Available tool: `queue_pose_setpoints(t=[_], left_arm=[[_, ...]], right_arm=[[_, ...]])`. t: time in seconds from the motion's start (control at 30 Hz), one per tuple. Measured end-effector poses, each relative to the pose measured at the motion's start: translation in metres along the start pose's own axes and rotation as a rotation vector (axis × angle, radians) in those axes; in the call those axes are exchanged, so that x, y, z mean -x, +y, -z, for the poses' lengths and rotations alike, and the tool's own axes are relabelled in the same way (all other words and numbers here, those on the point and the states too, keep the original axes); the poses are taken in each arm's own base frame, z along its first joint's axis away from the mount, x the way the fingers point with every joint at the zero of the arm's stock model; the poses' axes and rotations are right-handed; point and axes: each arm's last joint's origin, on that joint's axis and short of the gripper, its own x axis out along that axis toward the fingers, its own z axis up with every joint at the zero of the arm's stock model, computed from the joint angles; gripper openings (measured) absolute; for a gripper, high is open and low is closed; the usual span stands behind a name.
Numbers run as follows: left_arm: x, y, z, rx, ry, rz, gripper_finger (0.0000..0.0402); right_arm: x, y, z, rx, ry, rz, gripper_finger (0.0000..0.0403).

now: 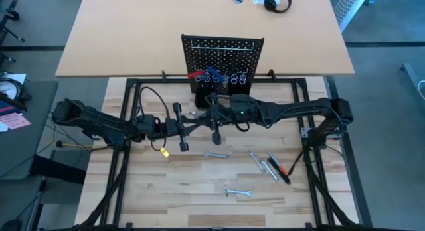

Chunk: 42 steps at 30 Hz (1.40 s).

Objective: Hang tools onto peg board
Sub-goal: Hang the wrench on the pegboard

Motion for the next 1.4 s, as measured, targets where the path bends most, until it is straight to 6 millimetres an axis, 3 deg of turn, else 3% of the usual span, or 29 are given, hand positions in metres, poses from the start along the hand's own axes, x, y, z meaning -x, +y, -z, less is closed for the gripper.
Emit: queue_pose_setpoints(t=[0.23,0.37,0.53,0.67,0.83,0.97,1.2,1.4], left_arm=[[0.001,0.002,-0.001,0.030,0.055,-0.048,0.0005],[-0.002,0.006,-0.013,0.027,0.145,-0.064,0.0004],[-0.009,0.018,-0.034,0.041,0.195,-0.098,0.0003],[-0.012,0.046,-0.055,0.100,0.204,-0.132,0.0003],[-0.017,0.092,-0.076,0.289,0.227,-0.112,0.0003],[-0.028,0.124,-0.079,0.435,0.308,-0.099,0.0003],[-0.049,0.157,-0.075,0.558,0.348,-0.079,0.0003],[-0.049,0.174,-0.075,0.582,0.347,-0.137,0.0003]], right_arm=[[0.000,-0.004,0.004,-0.011,0.035,0.019,0.0052],[0.007,-0.010,0.001,-0.014,0.055,0.036,0.0081],[0.032,-0.018,-0.011,-0.020,0.119,0.059,0.0131],[0.055,-0.014,-0.020,-0.040,0.178,0.053,0.0157],[0.069,0.006,-0.025,-0.038,0.226,0.041,0.0162],[0.073,0.028,-0.023,-0.006,0.271,0.054,0.0158],[0.078,0.069,-0.012,0.077,0.359,0.122,0.0147],[0.096,0.102,0.010,0.142,0.399,0.240,0.0136]])
